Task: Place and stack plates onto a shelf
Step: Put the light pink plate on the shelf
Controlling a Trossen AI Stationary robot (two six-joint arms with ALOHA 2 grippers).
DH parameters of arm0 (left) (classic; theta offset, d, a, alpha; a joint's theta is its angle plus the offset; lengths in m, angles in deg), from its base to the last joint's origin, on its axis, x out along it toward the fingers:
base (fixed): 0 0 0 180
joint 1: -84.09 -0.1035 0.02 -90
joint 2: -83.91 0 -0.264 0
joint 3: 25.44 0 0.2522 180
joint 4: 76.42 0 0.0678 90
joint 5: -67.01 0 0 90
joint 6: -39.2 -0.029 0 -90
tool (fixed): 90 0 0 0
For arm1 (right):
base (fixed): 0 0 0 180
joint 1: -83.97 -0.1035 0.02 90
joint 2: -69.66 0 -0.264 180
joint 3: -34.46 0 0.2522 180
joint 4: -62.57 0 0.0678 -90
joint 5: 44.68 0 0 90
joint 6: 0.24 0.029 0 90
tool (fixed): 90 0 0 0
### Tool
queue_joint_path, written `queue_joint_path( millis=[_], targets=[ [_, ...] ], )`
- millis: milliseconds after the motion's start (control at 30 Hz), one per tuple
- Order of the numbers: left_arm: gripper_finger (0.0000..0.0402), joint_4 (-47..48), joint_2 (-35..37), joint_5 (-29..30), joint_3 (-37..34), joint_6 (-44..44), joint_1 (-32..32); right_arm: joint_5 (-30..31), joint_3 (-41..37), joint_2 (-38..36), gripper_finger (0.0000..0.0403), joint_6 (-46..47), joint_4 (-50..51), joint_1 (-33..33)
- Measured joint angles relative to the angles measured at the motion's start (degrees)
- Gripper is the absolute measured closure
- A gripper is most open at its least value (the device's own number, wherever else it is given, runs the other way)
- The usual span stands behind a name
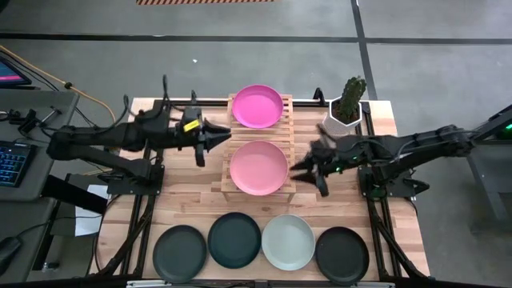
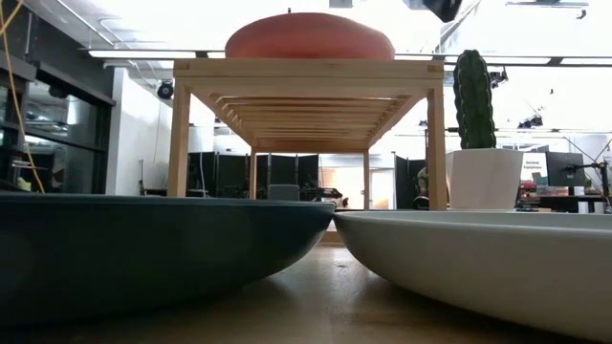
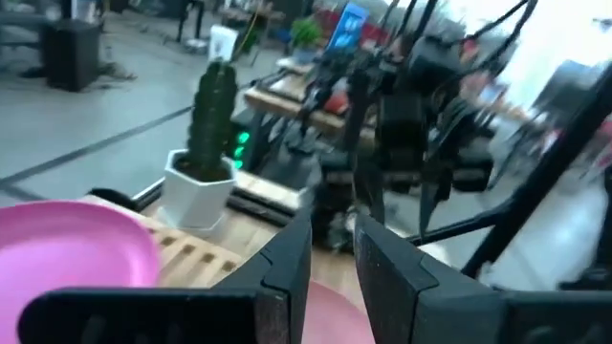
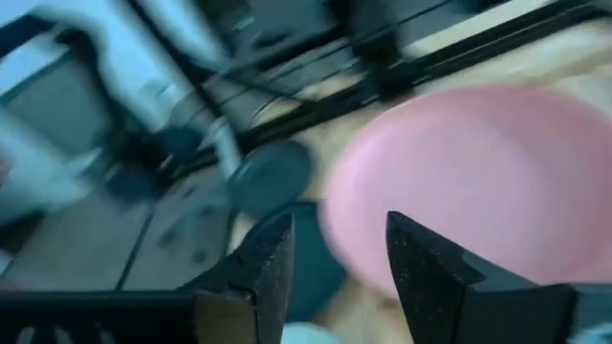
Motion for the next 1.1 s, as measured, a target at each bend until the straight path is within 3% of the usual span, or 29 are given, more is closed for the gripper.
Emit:
queue_joint_path(
  millis=[133,300,667,1100],
  targets=[
    [0.0328,-7.7,2.9,0.0,-5.9,1.3,0.2,-5.2,0.0,5.1,0.0298,-3.9,-2.7,-2.2],
    [0.0328,-9.1,3.7,0.1,-6.7,0.6,0.2,-7.0,1.8,10.2,0.0392,-8.0,-2.2,-4.8],
    [0.0328,-9.2,3.7,2.1,-6.7,-2.6,-0.1,-4.3,5.6,18.8,0.0398,-10.3,3.3,-5.4],
    [0.0328,-9.2,3.6,2.7,-6.7,-3.3,-0.1,2.3,5.5,19.3,0.0402,-11.2,3.9,-4.2]
  ],
)
